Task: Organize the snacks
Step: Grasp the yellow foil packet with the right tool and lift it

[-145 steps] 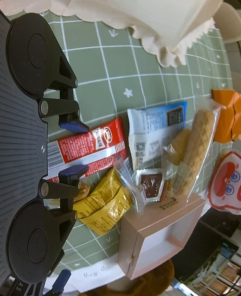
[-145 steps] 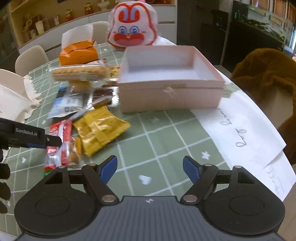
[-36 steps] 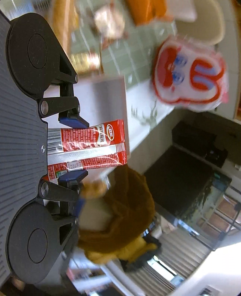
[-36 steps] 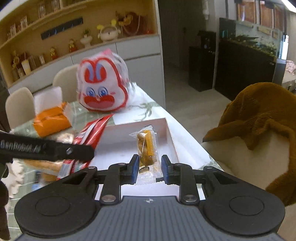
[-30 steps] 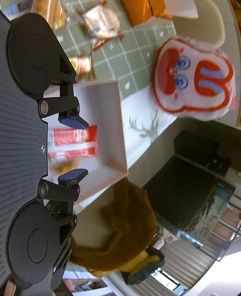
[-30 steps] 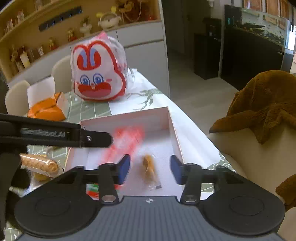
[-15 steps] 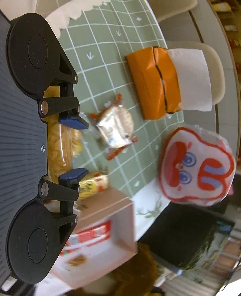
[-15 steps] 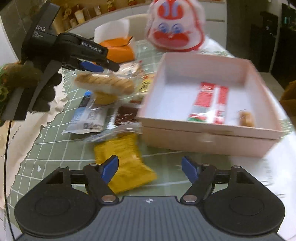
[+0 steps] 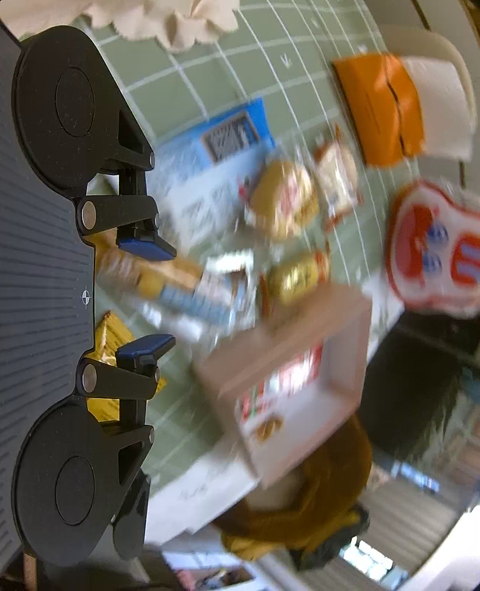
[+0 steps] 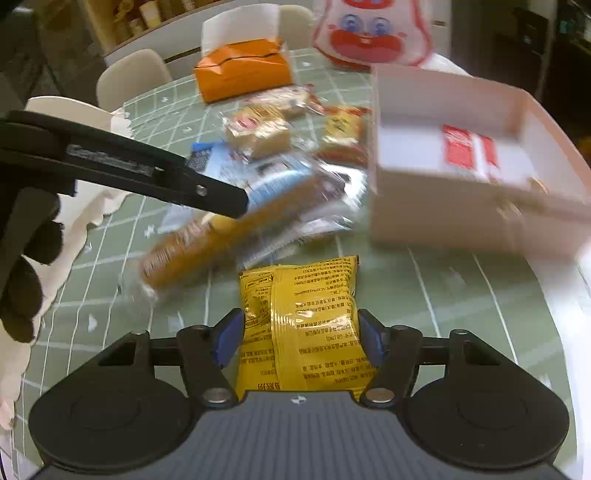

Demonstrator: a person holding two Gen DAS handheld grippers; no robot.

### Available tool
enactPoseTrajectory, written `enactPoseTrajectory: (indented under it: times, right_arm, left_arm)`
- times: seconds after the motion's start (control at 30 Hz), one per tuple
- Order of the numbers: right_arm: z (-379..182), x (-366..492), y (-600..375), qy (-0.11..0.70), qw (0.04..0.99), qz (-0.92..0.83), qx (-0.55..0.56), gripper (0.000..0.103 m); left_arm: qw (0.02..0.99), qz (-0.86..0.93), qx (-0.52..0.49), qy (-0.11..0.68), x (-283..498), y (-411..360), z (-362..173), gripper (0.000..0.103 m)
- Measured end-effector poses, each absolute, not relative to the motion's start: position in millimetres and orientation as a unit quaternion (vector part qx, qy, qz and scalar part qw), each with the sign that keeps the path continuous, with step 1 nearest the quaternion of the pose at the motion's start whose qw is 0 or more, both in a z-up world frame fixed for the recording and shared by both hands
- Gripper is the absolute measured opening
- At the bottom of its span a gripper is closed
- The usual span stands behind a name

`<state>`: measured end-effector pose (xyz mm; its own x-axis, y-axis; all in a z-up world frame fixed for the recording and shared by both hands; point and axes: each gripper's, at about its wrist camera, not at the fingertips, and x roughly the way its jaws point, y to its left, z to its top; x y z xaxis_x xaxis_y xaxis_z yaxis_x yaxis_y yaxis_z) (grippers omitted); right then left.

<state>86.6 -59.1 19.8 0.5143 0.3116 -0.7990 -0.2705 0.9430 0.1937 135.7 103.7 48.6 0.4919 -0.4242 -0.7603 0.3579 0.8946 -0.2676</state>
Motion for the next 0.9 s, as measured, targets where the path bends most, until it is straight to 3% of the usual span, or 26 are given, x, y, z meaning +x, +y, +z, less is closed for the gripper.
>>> enactPoseTrajectory:
  times: [0.33, 0.67, 0.73, 0.8, 0.9]
  right_arm:
    - [15, 30, -133, 0.455, 0.886, 0.060, 0.072, 0.066]
    - [11, 8, -143, 0.438, 0.896, 0.057, 0.048, 0.080]
    - [9, 6, -138, 0.434, 0.899, 0.059, 0.028, 0.081]
    - [7, 3, -133, 0.428, 0.902, 0.061, 0.011, 0.084]
    - [5, 1, -129, 0.422, 0.905, 0.060, 0.000, 0.088]
  left_arm:
    - [0.873, -0.223, 0.057, 0.431, 129, 47, 46, 0.050]
    - [0.862, -0.198, 0.117, 0.452, 157, 15, 20, 0.047]
    - [0.862, -0.195, 0.106, 0.455, 151, 18, 21, 0.043]
    - [0.861, -0.192, 0.092, 0.462, 142, 22, 22, 0.029]
    - [0.858, -0.189, 0.076, 0.471, 122, 24, 23, 0.028]
